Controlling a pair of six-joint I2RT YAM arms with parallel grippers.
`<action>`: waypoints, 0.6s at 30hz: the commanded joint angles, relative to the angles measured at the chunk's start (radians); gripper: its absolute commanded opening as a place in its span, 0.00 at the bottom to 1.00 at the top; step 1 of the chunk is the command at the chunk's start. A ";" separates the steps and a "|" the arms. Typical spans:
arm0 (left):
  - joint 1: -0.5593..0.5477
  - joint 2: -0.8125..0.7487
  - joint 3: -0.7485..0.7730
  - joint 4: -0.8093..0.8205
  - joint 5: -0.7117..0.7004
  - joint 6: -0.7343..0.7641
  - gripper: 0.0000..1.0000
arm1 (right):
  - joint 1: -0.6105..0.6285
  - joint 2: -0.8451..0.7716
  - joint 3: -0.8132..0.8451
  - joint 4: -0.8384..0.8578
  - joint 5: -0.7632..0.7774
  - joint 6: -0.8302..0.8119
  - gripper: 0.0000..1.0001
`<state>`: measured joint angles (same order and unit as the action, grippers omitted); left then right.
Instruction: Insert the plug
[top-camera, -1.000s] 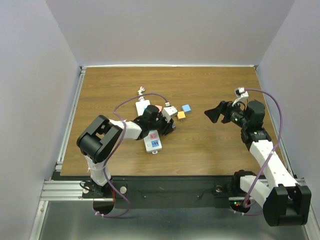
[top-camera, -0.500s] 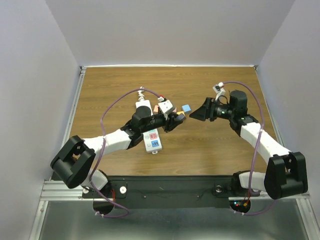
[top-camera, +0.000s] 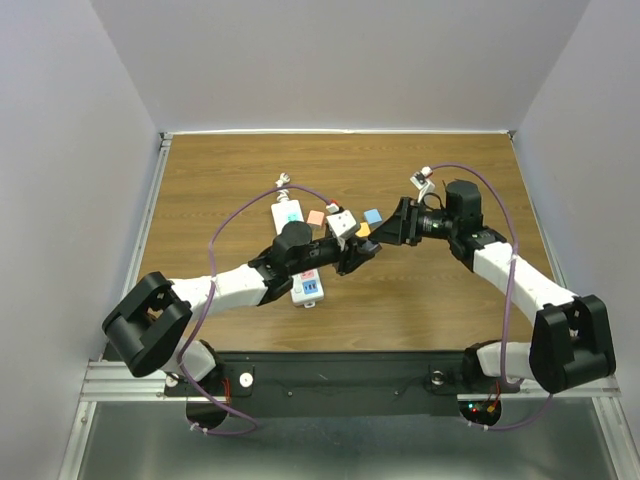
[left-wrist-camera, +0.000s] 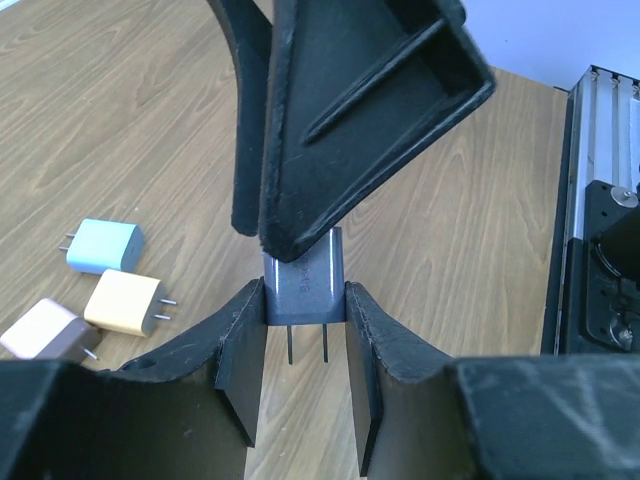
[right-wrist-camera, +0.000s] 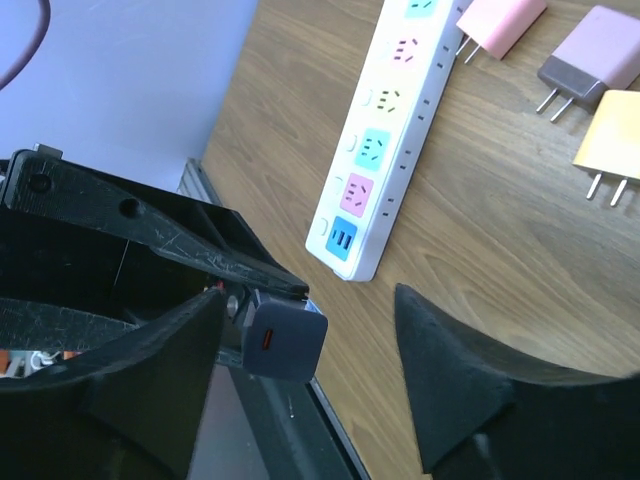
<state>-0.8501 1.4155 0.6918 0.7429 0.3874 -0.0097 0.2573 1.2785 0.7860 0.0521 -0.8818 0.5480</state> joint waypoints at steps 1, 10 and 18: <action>-0.013 -0.020 0.017 0.062 -0.018 -0.003 0.00 | 0.011 0.019 0.045 0.017 -0.054 0.016 0.69; -0.017 -0.010 0.017 0.055 -0.041 0.005 0.00 | 0.017 0.044 0.041 0.011 -0.141 0.033 0.38; -0.020 0.007 0.031 0.032 -0.093 0.028 0.01 | 0.020 0.058 0.044 0.003 -0.195 0.055 0.00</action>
<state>-0.8658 1.4200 0.6918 0.7197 0.3443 -0.0044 0.2630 1.3396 0.7902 0.0517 -0.9771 0.5911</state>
